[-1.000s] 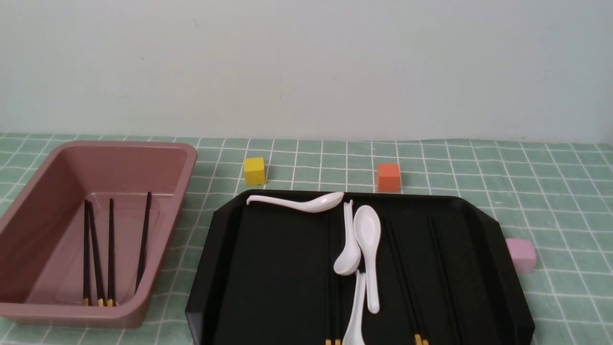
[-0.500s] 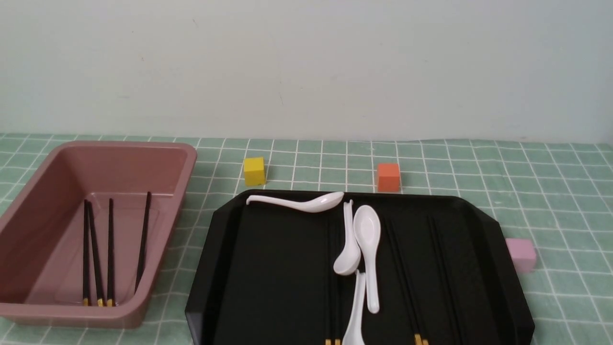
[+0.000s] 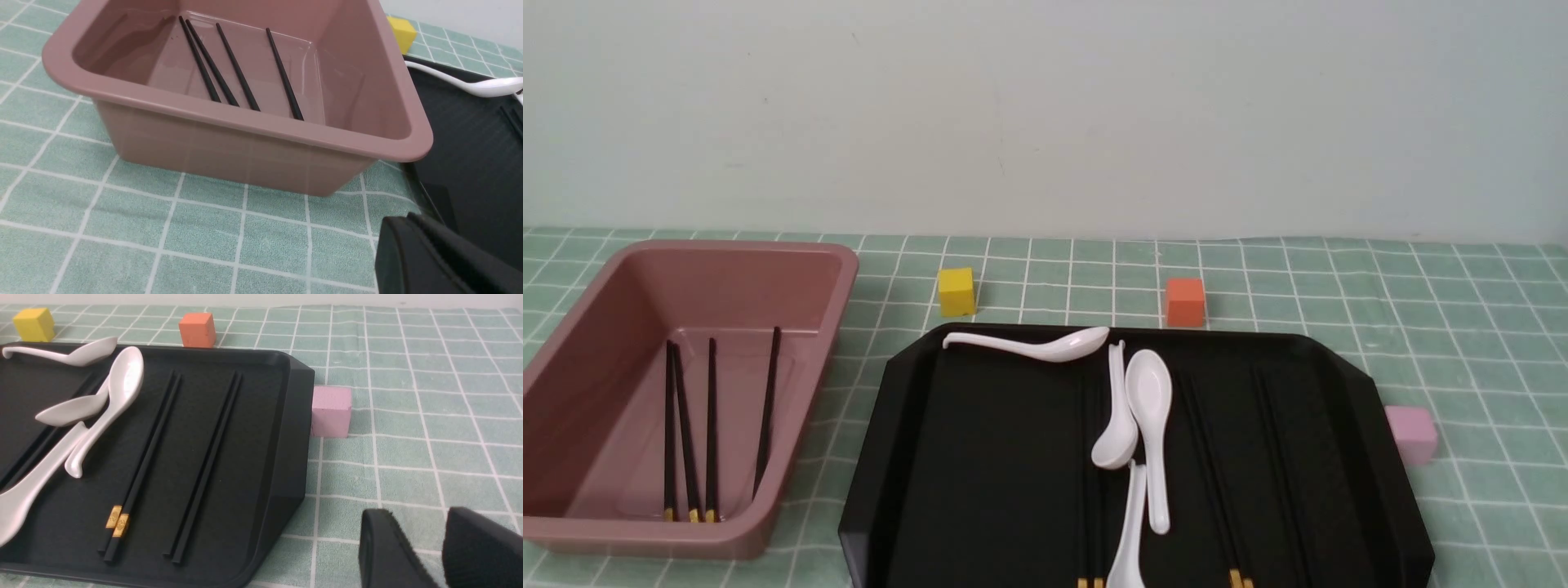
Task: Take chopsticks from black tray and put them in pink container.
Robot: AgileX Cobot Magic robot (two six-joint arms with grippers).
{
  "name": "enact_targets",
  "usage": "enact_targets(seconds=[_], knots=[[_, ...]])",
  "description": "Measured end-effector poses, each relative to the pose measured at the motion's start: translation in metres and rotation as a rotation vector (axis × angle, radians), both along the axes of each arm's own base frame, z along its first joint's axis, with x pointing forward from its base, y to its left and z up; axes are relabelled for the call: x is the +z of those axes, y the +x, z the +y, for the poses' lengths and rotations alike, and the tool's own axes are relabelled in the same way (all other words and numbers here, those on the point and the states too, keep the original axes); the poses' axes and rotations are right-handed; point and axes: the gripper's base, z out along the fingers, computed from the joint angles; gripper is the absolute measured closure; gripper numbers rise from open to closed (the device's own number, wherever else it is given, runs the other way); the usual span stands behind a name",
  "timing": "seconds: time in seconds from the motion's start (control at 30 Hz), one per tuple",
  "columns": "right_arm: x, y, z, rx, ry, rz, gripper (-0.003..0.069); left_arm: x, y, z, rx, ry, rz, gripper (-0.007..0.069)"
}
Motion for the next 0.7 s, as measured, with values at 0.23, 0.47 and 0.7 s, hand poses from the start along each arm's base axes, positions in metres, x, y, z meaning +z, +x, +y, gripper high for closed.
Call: enact_targets(seconds=[0.23,0.47,0.7], knots=[[0.0,0.0,0.0,0.0,0.0,0.0,0.0419,0.0,0.0,0.0,0.0,0.0,0.0,0.0609],[0.0,0.0,0.0,0.0,0.0,0.0,0.0419,0.0,0.0,0.0001,0.0,0.002,0.0,0.0604],[0.0,0.0,0.0,0.0,0.0,0.0,0.0419,0.0,0.0,0.0001,0.0,0.004,0.0,0.0603]])
